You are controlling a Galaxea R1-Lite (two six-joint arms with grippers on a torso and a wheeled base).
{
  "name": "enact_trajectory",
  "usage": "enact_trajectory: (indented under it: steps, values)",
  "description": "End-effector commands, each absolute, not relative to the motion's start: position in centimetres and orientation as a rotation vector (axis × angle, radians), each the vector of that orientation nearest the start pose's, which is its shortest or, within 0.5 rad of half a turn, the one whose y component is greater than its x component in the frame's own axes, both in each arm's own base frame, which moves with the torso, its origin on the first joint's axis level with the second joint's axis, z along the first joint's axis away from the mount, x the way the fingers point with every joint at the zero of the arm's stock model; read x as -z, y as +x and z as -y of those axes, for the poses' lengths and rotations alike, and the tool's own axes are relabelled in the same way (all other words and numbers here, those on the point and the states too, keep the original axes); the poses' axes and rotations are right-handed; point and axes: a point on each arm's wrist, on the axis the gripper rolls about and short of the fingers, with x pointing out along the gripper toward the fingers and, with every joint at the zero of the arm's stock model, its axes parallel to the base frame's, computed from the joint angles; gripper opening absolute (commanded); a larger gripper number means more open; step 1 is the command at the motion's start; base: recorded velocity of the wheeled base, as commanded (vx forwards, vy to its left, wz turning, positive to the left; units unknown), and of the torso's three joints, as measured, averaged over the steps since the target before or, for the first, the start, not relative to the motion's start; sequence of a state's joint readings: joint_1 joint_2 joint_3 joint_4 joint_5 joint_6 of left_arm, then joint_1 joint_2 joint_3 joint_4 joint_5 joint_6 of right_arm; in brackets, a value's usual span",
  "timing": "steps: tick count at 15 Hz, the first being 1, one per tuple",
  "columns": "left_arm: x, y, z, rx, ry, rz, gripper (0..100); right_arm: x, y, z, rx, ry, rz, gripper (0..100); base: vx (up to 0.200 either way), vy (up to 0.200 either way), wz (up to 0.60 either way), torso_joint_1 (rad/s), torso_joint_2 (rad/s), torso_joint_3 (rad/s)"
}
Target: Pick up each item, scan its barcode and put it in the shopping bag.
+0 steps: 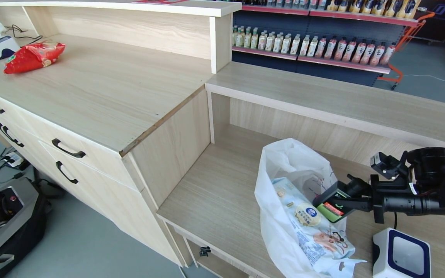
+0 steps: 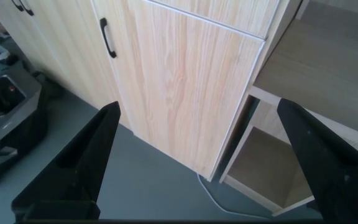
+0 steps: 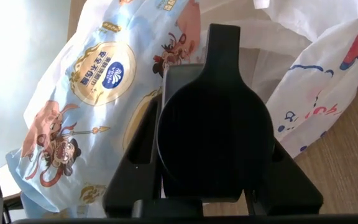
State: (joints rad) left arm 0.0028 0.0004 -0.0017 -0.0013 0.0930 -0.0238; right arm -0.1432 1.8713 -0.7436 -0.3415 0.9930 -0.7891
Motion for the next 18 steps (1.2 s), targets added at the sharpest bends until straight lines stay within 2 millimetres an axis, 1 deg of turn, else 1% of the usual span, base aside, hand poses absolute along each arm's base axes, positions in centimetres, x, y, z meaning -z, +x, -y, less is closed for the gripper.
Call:
enact_trajectory:
  steps: [1, 5, 6, 7, 9, 11, 12, 13, 14, 15, 16, 17, 18]
  values:
    - [-7.6, -2.3, -0.2, -0.095, -0.025, 0.004, 100, -9.7, 29.6, 2.5, -0.994, -0.282, -0.317, 100, 0.000, 0.000, 0.00, 0.000, 0.00, 0.000]
    - [-7.6, -2.3, -0.2, -0.097, -0.025, 0.004, 100, -10.0, 29.3, 2.8, -0.981, -0.284, -0.312, 100, 0.000, 0.000, 0.00, 0.000, 0.00, 0.000]
    - [-7.6, -2.3, -0.2, -0.097, -0.025, 0.004, 100, -10.5, 29.2, 2.8, -0.978, -0.294, -0.298, 100, 0.000, 0.000, 0.00, 0.000, 0.00, 0.000]
    - [-7.6, -2.3, -0.2, -0.097, -0.025, 0.004, 100, -11.2, 29.0, 2.8, -0.973, -0.310, -0.277, 100, 0.000, 0.000, 0.00, 0.000, 0.00, 0.000]
    - [-7.6, -2.3, -0.2, -0.097, -0.025, 0.004, 100, -13.6, 27.8, 2.6, -0.950, -0.364, -0.212, 100, 0.000, 0.000, 0.00, 0.000, 0.00, 0.000]
    - [-7.6, -2.3, -0.2, -0.097, -0.025, 0.004, 100, -17.7, 23.5, 3.3, -0.868, -0.446, -0.122, 100, 0.000, 0.000, 0.00, 0.000, 0.00, 0.000]
    - [-7.6, -2.3, -0.2, -0.097, -0.025, 0.004, 100, -20.2, 19.9, 3.5, -0.811, -0.482, -0.083, 100, 0.000, 0.000, 0.00, 0.000, 0.00, 0.000]
    - [-7.6, -2.3, -0.2, -0.097, -0.025, 0.004, 100, -21.7, 17.6, 3.3, -0.775, -0.509, -0.053, 100, 0.000, 0.000, -0.60, 0.002, 0.00, 0.002]
    - [-7.6, -2.3, -0.2, -0.097, -0.025, 0.004, 100, -22.9, 15.8, 3.1, -0.740, -0.533, -0.018, 100, 0.000, 0.000, -0.60, 0.002, 0.00, 0.002]
    - [-7.6, -2.3, -0.2, -0.097, -0.025, 0.003, 100, -23.8, 14.6, 2.8, -0.726, -0.548, 0.022, 100, 0.000, 0.000, -0.60, 0.007, 0.00, 0.002]
    - [-7.6, -2.3, -0.2, -0.097, -0.025, 0.004, 100, -25.2, 13.3, 2.4, -0.707, -0.529, 0.058, 100, 0.000, 0.000, -0.60, -0.002, 0.00, 0.002]
    - [-7.6, -2.3, -0.2, -0.095, -0.025, 0.004, 100, -26.6, 12.3, 2.0, -0.692, -0.516, 0.091, 100, 0.000, 0.000, -0.60, 0.002, 0.00, 0.002]
    - [-7.6, -2.3, -0.2, -0.095, -0.025, 0.003, 100, -27.6, 11.8, 1.8, -0.685, -0.513, 0.115, 100, 0.000, 0.000, -0.60, 0.017, 0.01, 0.002]
